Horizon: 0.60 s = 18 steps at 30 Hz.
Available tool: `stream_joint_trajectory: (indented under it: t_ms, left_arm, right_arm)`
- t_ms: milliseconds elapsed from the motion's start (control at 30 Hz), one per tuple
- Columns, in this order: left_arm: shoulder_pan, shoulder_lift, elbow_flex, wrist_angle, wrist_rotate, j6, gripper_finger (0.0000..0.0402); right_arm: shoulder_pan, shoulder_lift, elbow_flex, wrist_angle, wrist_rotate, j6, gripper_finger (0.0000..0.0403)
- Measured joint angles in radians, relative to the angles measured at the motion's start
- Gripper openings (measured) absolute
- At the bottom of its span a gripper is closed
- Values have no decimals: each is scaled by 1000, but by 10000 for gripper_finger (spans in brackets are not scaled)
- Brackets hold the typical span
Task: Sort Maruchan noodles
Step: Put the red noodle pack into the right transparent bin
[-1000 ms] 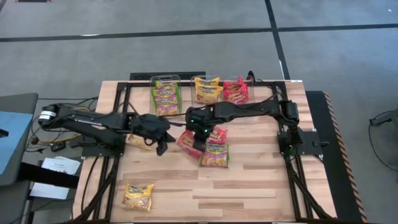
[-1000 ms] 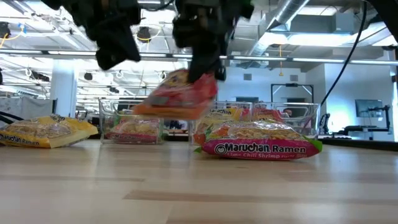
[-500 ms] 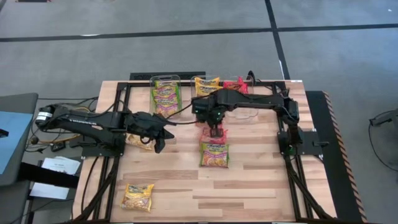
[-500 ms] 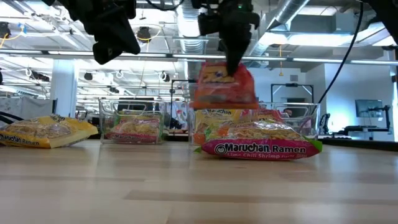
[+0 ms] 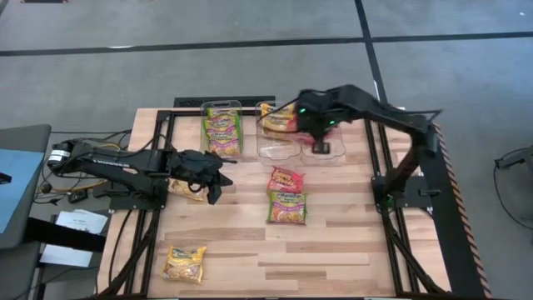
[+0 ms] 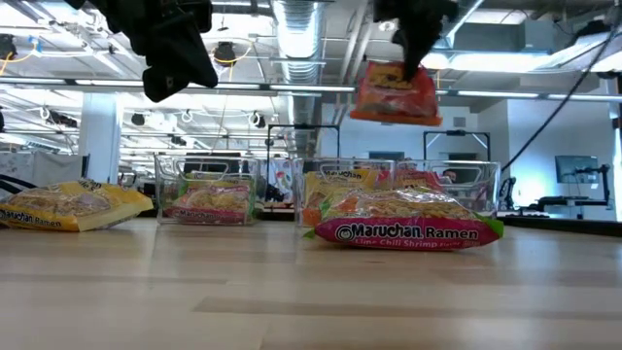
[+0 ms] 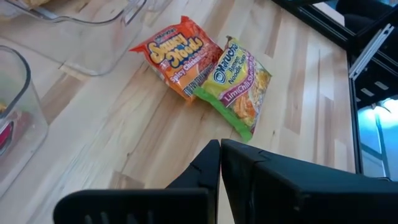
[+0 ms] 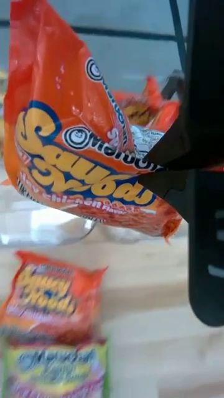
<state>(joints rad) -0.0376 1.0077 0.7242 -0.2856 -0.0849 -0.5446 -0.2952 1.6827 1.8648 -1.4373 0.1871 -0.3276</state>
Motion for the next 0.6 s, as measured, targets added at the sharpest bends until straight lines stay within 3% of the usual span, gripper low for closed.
stream_joint_trajectory:
  t_ms: [333, 600]
  left_arm:
    - [0, 0, 0, -17, -1, -1, 0]
    - [0, 0, 0, -23, -5, 2, 0]
  right_arm:
    - [-160, -309, -500, 305, 35, -296, 4]
    - [-220, -296, -655, 375, 43, -389, 4]
